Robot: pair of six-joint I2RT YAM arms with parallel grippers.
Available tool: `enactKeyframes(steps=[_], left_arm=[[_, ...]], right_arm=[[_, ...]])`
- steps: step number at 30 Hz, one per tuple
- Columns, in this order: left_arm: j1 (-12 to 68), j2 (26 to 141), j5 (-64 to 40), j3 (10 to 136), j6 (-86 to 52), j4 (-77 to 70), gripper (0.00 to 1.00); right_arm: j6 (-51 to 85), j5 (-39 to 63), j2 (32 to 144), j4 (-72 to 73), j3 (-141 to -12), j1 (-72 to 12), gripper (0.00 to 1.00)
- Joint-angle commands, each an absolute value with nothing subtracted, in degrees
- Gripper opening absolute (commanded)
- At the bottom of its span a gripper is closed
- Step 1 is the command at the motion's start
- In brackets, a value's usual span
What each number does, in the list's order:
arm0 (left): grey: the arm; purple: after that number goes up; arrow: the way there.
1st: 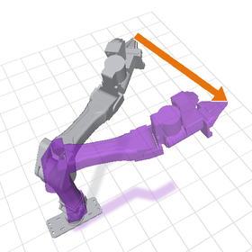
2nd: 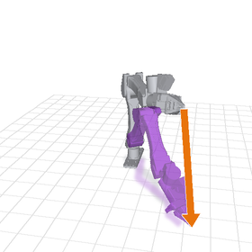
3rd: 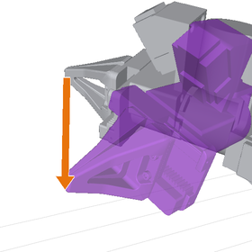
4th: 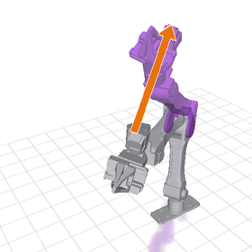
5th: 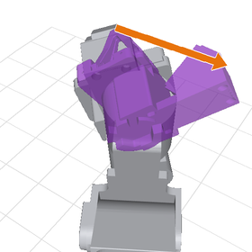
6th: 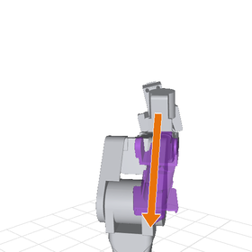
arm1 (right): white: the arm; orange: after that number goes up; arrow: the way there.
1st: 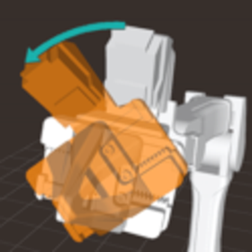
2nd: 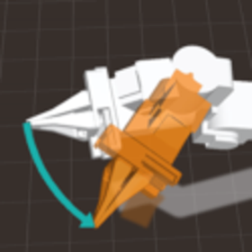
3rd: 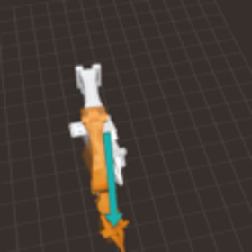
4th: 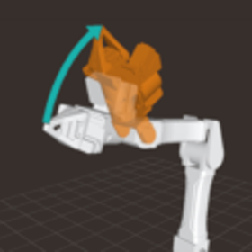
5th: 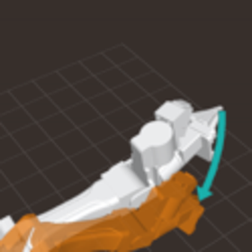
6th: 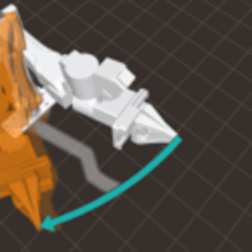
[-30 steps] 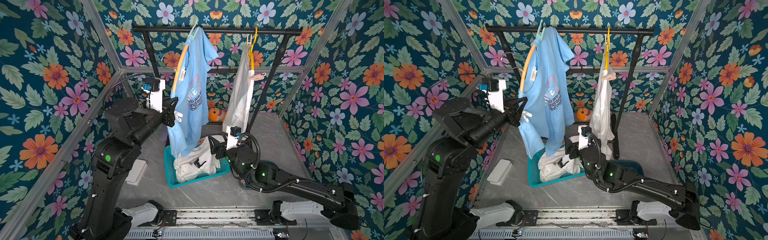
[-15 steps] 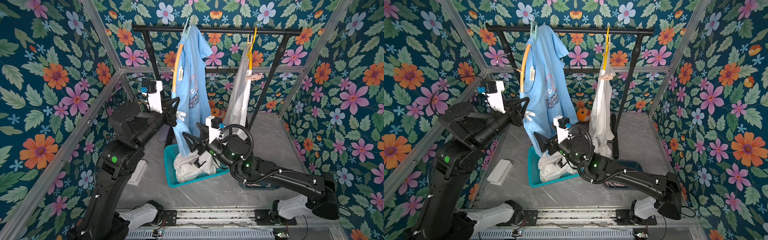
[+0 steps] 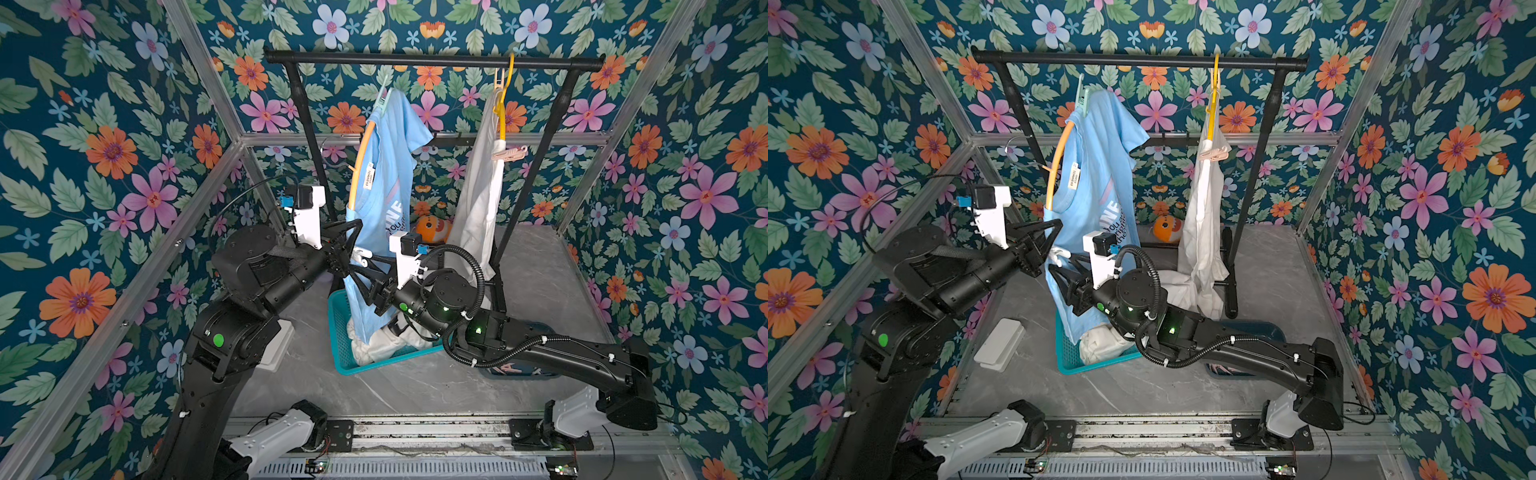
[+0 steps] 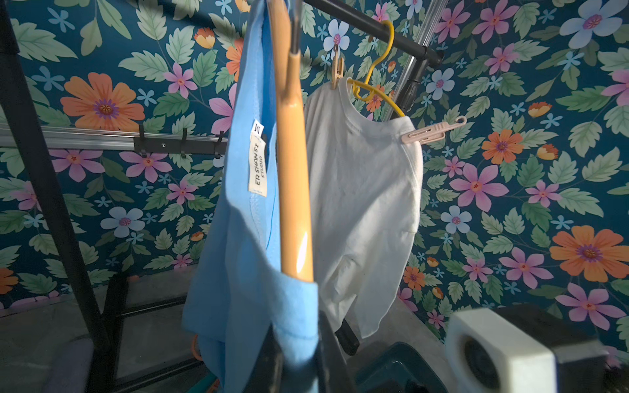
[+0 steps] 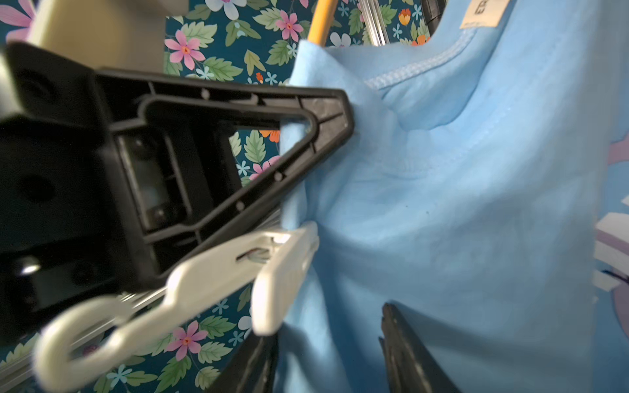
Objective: Use clothespins to secure the t-shirt on both sides of the hanger
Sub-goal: Hang the hanger on the clothesline.
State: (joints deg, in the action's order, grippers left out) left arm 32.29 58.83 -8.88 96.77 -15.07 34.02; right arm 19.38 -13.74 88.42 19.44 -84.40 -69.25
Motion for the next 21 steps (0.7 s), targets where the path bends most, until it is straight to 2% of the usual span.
enactKeyframes(steps=[1, 4, 13, 17, 21], left_arm=[[32.3, 59.1, -9.1, 96.7, -15.9, 27.4, 0.00], [32.3, 59.1, -8.1, 96.1, -16.4, 26.7, 0.00], [32.2, 59.0, -8.5, 94.3, -18.5, 23.5, 0.00], [32.2, 59.3, -9.7, 94.1, -19.1, 23.3, 0.00], [32.3, 59.5, -9.6, 94.1, -19.5, 23.3, 0.00]], right_arm=[[23.2, -16.1, 89.2, 14.3, -86.3, -69.3, 0.45], [24.3, -15.7, 89.8, 12.8, -87.4, -69.3, 0.39], [26.5, -14.7, 92.6, 11.5, -90.5, -69.3, 0.37], [25.2, -15.4, 92.9, 13.9, -90.3, -69.3, 0.28], [22.8, -13.4, 93.1, 16.5, -90.1, -69.3, 0.13]])
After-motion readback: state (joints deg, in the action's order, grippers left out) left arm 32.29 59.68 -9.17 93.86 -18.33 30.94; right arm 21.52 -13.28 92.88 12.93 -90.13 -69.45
